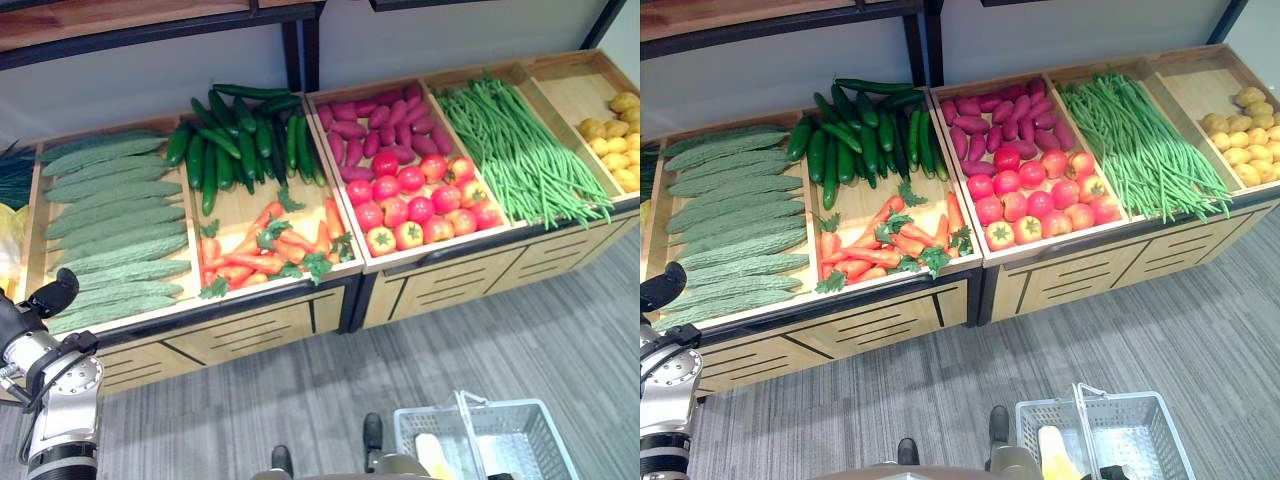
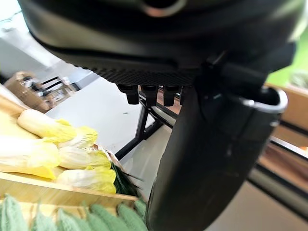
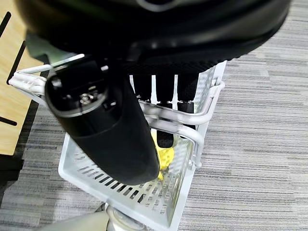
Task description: Get the vegetables into the basket
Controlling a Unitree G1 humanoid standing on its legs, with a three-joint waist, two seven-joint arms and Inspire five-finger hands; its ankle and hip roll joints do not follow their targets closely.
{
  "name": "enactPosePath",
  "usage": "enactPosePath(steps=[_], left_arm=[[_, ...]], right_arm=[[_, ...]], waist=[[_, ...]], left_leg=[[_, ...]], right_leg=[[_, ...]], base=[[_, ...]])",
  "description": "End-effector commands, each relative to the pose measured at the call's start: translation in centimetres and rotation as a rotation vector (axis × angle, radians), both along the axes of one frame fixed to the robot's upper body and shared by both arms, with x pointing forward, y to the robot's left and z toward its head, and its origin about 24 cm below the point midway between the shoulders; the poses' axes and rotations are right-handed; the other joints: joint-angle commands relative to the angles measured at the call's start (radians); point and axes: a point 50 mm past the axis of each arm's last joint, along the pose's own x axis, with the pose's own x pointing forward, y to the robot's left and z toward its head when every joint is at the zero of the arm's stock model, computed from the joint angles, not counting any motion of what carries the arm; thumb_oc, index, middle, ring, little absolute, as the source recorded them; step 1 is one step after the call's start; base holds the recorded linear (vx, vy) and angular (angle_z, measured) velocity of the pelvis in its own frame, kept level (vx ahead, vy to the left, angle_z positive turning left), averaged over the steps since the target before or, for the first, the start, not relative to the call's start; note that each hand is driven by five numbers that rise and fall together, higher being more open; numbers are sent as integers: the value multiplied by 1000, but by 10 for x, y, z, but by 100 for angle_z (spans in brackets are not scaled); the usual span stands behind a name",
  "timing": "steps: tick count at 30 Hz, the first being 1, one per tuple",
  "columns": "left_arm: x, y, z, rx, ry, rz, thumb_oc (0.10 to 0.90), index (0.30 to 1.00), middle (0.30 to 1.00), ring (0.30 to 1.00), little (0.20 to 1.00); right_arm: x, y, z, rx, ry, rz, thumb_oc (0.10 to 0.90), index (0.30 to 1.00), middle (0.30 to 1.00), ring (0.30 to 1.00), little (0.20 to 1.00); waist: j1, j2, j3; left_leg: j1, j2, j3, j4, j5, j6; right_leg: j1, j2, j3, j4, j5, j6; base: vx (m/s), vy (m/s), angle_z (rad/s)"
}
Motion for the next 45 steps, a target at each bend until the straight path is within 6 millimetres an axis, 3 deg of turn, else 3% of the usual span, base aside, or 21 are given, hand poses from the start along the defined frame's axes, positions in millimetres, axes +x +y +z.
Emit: enactPosePath(steps=[1, 5, 8, 21, 30, 45], left_arm=[[17, 3, 33, 234, 72, -110, 900, 1000, 1000, 1000, 1000], [43, -19, 35, 279, 185, -374, 900, 1000, 1000, 1000, 1000], [53, -18, 36, 283, 247, -454, 900, 1000, 1000, 1000, 1000], [84, -26, 60, 218, 189, -577, 900, 1000, 1000, 1000, 1000], [110, -46, 73, 41, 14, -651, 900, 1000, 1000, 1000, 1000], [125, -69, 71, 93, 125, -756, 900, 1000, 1000, 1000, 1000]], right_arm=[[15, -5, 4, -33, -37, 58, 400, 300, 300, 300, 300], [26, -13, 9, -46, -64, 81, 400, 300, 300, 300, 300], [34, -14, 11, -39, -79, 122, 400, 300, 300, 300, 300], [53, -9, 14, -22, -127, 186, 400, 300, 300, 300, 300], [67, -2, 15, -12, -147, 223, 400, 300, 300, 300, 300], [79, -2, 18, -12, -176, 223, 400, 300, 300, 300, 300]], waist=[[-16, -45, -6], [-30, -42, -1], [-35, -42, 2], [-63, -51, 15], [-75, -67, 43], [-78, -76, 81]], left_leg=[[-43, 7, -18, 0, 9, -34], [-44, 9, -11, 0, 12, -35], [-44, 8, -4, 0, 13, -36], [-49, 9, 17, 0, 15, -36], [-85, 14, 23, 0, 27, -34], [-125, 22, 31, 0, 40, -34]], right_leg=[[40, -105, 36, 13, -22, 109], [35, -108, 41, 14, -16, 111], [33, -109, 47, 14, -13, 114], [5, -109, 77, 18, -4, 119], [-45, -102, 97, 29, 5, 115], [-101, -90, 116, 36, 13, 113]], base=[[0, 0, 0], [-18, 19, -3], [-10, 23, -6], [-2, 16, -6], [-6, 4, -2], [-6, 2, -4]])
